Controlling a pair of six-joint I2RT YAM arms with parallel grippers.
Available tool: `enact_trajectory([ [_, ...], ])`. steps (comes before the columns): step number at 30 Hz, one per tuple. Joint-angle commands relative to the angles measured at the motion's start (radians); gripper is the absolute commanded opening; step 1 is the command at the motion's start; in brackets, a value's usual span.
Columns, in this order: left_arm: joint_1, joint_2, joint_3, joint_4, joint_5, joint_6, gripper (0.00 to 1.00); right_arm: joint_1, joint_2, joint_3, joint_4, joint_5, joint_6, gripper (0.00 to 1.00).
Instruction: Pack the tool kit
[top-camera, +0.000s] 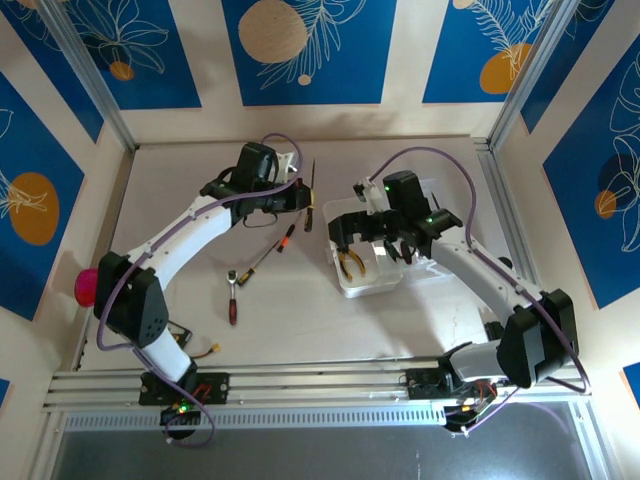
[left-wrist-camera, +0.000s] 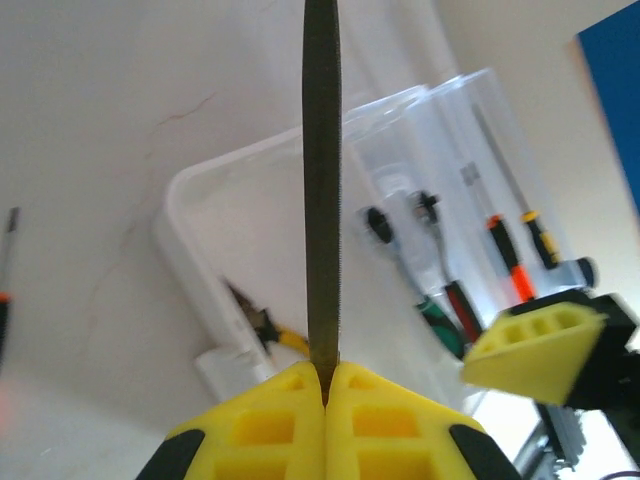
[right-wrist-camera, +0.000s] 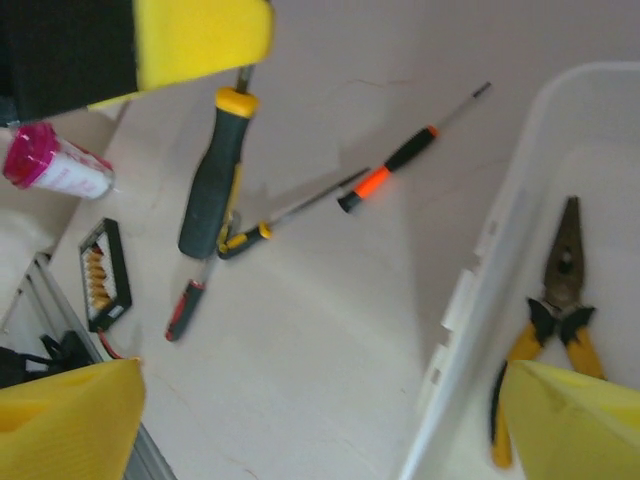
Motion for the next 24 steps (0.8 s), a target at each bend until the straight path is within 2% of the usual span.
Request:
enact_trajectory([
  [1,-0.006,-0.031,0.004,0.108,0.090,-0.069,0.00,0.023,0.035,0.064,0.080,-0.036,0.042,0.86],
  [12,-0.016,-0.073,-0.061,0.165,0.111,-0.095,0.00,0.088,0.153,0.170,0.149,-0.022,0.082,0.57],
  [18,-0.015,-0.105,-0.097,0.186,0.112,-0.106,0.00,0.101,0.193,0.213,0.140,-0.017,0.090,0.24],
  [20,-0.015,-0.112,-0.102,0.193,0.115,-0.107,0.00,0.103,0.198,0.220,0.138,-0.020,0.088,0.18],
  [22,-0.015,-0.119,-0.105,0.197,0.116,-0.109,0.00,0.105,0.201,0.228,0.129,-0.018,0.089,0.07],
  [24,-0.015,-0.121,-0.104,0.197,0.117,-0.106,0.00,0.104,0.198,0.230,0.126,-0.014,0.087,0.00],
])
